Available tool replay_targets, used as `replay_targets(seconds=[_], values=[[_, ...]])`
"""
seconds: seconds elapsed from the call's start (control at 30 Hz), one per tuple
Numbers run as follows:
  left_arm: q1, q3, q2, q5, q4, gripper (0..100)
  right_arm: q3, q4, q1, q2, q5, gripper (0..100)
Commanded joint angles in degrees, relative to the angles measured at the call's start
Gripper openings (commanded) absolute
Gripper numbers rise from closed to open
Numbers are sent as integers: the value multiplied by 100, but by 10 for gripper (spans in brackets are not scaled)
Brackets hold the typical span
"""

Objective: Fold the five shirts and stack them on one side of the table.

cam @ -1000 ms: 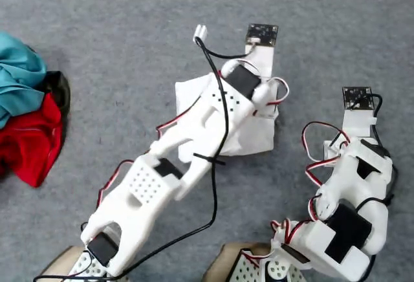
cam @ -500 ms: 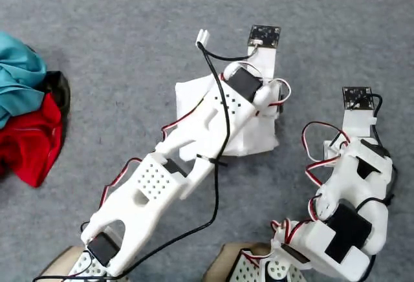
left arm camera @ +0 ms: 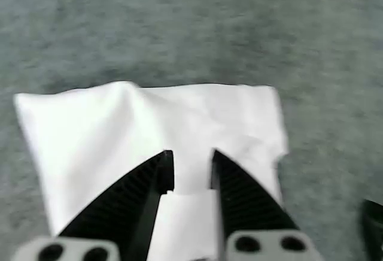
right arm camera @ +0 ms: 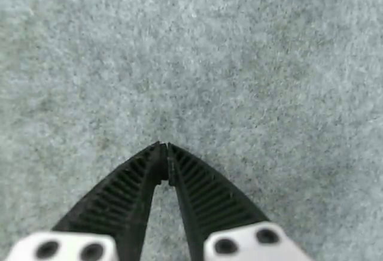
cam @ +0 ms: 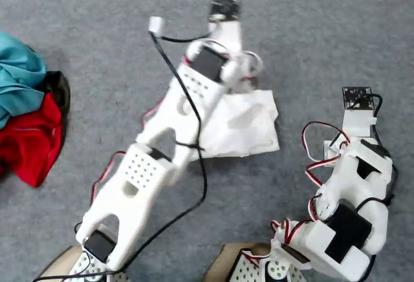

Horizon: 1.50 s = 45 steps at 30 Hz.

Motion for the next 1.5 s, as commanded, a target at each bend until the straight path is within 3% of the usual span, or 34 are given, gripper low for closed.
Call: replay_targets(seconds=[0.0, 0.2, 0.43, 0.83, 1.27, 1.37, 1.47], values=[[-290, 993, -92, -255, 79, 27, -251, -114, 48, -13, -9, 9], [-281, 2303, -374, -396, 79, 19, -251, -114, 48, -13, -9, 9], [123, 2558, -760, -492, -62, 19, -259, -114, 48, -13, -9, 9], [501, 2558, -48, -440, -2295, 19, -259, -114, 48, -13, -9, 9], [202, 1591, 66, 756, -3868, 21, -259, -114, 48, -13, -9, 9], [44, 1582, 57, 756, -3833, 21, -259, -114, 48, -4, -9, 9], [-167, 1380, 4, 721, -3235, 19, -259, -114, 48, -4, -9, 9]])
